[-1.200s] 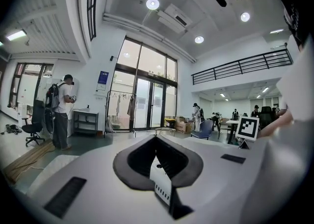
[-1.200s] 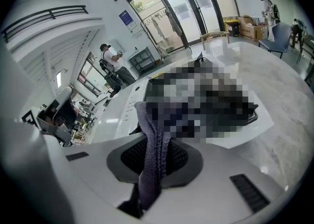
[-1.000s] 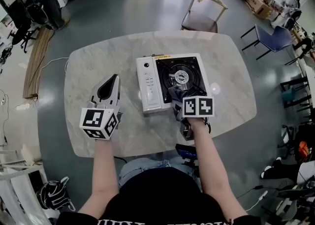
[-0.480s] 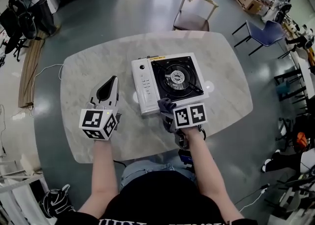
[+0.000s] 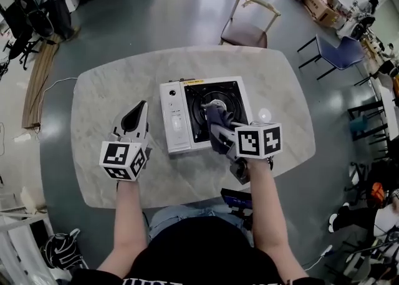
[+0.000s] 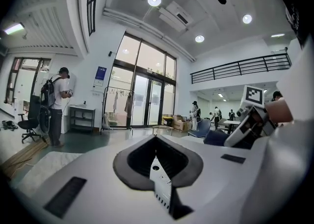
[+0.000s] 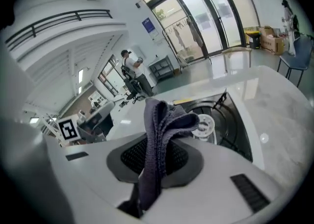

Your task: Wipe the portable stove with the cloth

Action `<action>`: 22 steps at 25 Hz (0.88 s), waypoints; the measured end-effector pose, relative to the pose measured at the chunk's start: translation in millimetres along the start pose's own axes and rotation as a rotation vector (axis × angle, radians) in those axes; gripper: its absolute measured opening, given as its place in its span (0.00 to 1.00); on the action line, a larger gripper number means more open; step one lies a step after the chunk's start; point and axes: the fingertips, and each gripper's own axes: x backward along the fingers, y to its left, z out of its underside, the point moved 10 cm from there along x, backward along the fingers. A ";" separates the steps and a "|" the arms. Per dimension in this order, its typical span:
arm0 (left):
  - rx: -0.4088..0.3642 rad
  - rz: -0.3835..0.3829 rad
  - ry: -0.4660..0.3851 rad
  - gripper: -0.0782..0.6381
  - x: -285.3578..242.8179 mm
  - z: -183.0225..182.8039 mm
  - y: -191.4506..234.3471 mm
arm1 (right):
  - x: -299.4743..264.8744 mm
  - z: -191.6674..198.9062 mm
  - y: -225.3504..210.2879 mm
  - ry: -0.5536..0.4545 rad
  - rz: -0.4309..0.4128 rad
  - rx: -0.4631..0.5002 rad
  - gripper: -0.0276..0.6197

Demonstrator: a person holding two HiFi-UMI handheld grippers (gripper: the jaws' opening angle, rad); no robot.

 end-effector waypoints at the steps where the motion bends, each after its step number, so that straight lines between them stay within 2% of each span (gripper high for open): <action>1: -0.002 -0.009 -0.001 0.12 -1.7 -1.5 -0.5 | 1.6 -12.7 -4.9 -0.041 -0.009 -0.012 0.14; 5: -0.014 -0.049 -0.002 0.12 -8.0 -6.9 1.2 | -1.9 -60.8 -30.7 -0.160 0.008 -0.045 0.14; 9: -0.015 -0.093 0.017 0.12 -11.0 -4.5 2.9 | -17.0 -96.9 -68.1 -0.235 0.058 -0.143 0.14; 15: -0.007 -0.134 0.049 0.12 -17.6 -1.6 5.8 | -50.7 -126.3 -121.8 -0.201 0.203 -0.246 0.14; 19: 0.004 -0.150 0.064 0.12 -24.3 2.7 5.9 | -69.4 -132.4 -142.9 -0.203 0.198 -0.364 0.14; 20: 0.002 -0.149 0.065 0.12 -26.2 3.2 5.1 | -73.6 -134.9 -146.0 -0.193 0.210 -0.356 0.14; 22: -0.004 -0.147 0.066 0.12 -29.4 3.4 4.2 | -81.5 -140.0 -149.7 -0.147 0.267 -0.276 0.14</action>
